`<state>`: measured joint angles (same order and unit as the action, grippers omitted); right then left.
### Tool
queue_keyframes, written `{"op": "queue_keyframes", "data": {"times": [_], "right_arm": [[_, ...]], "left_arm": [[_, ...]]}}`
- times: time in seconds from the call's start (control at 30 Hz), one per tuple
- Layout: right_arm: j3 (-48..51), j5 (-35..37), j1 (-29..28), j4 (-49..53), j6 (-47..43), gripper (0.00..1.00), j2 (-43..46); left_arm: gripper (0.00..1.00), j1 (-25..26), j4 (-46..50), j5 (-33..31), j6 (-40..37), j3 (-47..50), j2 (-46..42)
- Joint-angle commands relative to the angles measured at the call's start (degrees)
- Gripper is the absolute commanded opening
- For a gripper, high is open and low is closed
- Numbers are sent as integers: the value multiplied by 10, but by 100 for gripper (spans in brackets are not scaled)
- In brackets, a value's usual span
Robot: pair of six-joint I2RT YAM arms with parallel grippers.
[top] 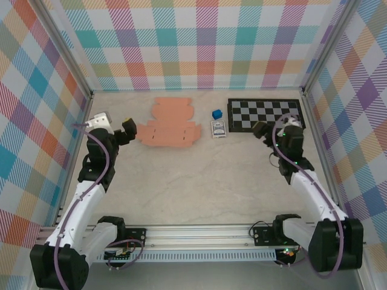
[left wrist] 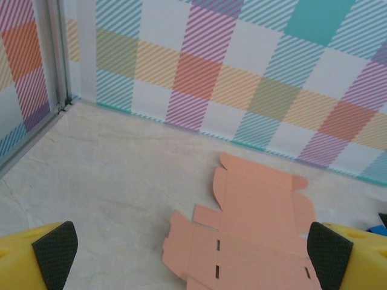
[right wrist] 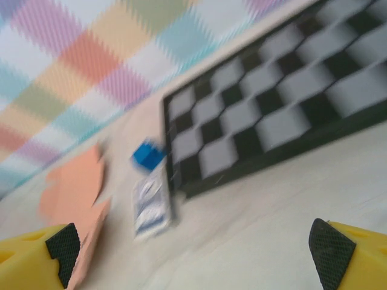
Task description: Fold the paper box
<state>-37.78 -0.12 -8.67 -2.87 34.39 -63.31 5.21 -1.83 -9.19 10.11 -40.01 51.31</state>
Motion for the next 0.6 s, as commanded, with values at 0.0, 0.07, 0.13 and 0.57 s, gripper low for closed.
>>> {"op": "queue_keyframes", "data": {"times": [0.0,0.07,0.13,0.57], "right_arm": [[-67,-40,-98,97,39,100,-86],[-109,-72,-144,86,37,99,-156],[-152,-81,-175,82,52,94,-227],[-472,-120,-213,176,80,68,-541]], "left_arm": [[100,-5,73,24,26,-5,-6],[100,-6,81,-17,56,-8,-1],[100,-8,99,-56,91,-15,6],[100,-9,162,-68,86,-31,21]]}}
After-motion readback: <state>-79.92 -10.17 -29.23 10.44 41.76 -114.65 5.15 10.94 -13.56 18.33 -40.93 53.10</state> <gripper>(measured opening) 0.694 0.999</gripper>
